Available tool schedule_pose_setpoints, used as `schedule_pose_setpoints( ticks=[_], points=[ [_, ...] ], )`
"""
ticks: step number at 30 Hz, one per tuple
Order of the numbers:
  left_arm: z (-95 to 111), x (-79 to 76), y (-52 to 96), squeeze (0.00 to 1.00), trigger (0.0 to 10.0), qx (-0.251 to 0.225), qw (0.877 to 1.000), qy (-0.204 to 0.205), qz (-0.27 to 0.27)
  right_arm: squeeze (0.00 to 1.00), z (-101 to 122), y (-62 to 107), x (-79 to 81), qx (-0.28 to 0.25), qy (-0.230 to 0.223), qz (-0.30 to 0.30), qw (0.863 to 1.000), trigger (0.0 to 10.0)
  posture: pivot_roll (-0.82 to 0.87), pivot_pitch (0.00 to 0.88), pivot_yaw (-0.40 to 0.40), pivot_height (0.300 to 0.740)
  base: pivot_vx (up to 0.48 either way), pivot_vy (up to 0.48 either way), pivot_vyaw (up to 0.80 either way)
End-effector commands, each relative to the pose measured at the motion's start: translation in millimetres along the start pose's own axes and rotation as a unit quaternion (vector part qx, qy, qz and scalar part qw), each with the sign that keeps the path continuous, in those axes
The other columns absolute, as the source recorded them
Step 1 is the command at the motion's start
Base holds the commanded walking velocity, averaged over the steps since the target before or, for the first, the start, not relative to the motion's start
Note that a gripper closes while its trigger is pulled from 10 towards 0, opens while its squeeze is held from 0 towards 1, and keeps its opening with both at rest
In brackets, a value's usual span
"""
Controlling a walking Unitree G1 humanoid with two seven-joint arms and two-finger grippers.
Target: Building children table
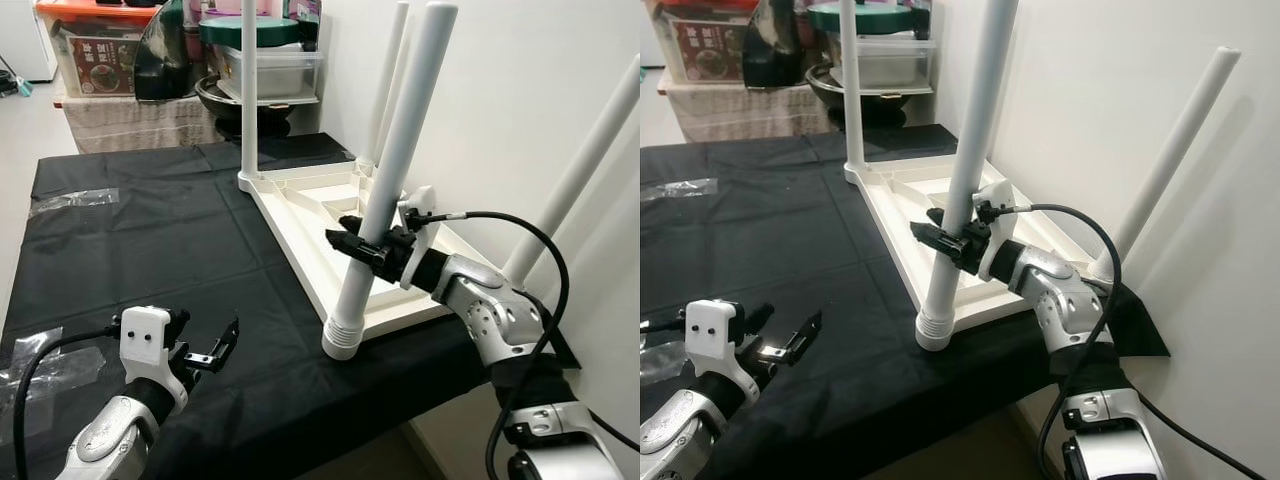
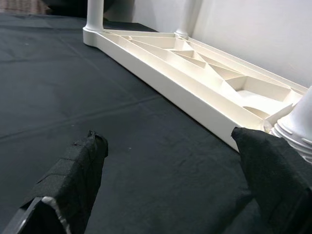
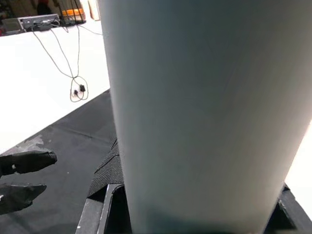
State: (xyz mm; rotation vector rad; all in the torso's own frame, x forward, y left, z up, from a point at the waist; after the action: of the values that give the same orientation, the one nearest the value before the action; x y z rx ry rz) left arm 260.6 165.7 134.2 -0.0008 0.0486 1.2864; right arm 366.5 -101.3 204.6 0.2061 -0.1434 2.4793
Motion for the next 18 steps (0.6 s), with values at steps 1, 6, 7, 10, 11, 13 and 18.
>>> schedule_pose_setpoints(
  ticks=[1,6,7,10,11,13,18],
  points=[
    [-2,-2.2,0.0,0.0,10.0,0.004,1.0,-0.001,-0.002,0.0,-21,1.4,-1.8,0.034,0.0,-0.017,0.999,10.0,0.09,0.0,-0.098,0.74,0.0,0.0,0.0],
    [-3,0.5,1.1,0.0,10.0,0.006,1.0,-0.001,0.004,0.0,-20,-1.8,27.5,0.014,0.041,-0.002,0.999,10.0,0.09,0.0,-0.094,0.74,0.0,0.0,0.0],
    [-3,0.5,1.1,0.0,10.0,0.006,1.0,-0.001,0.004,0.0,-20,-2.0,32.5,0.011,0.04,0.002,0.999,10.0,0.09,0.0,-0.094,0.74,0.0,0.0,0.0],
    [-4,0.0,0.6,0.0,10.0,0.007,1.0,0.001,0.002,0.0,-24,-1.2,37.8,0.011,0.032,0.009,0.999,10.0,0.09,0.0,-0.089,0.74,0.0,0.0,0.0],
    [-4,0.0,0.6,0.0,10.0,0.007,1.0,0.001,0.002,0.0,-24,-1.2,37.8,0.011,0.032,0.009,0.999,10.0,0.09,0.0,-0.089,0.74,0.0,0.0,0.0],
    [-4,-0.1,-0.5,0.0,10.0,0.008,1.0,0.002,0.0,0.0,-29,0.5,36.3,0.014,0.022,0.005,1.0,10.0,0.09,0.0,-0.086,0.74,0.0,0.0,0.0],
    [-4,0.1,-2.1,0.0,10.0,0.008,1.0,0.005,-0.003,0.0,-29,3.1,33.8,0.017,0.013,0.007,1.0,10.0,0.08,0.0,-0.086,0.74,0.0,0.0,0.0]
  ],
)
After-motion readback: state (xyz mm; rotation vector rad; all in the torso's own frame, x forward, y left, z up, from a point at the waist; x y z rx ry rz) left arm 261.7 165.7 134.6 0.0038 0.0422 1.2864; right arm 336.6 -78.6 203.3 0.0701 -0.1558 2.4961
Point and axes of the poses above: a point about 5 cm out from each wrist's last joint towards the gripper, its own y axis pointing back from the gripper into the wrist, its own z axis along the axis of the wrist's last joint, x = y × z, the point moved 4 cm from there along -y, pointing out of the wrist towards the gripper, and after that the axes turned 7 degrees about -y, right-handed, at the moved point
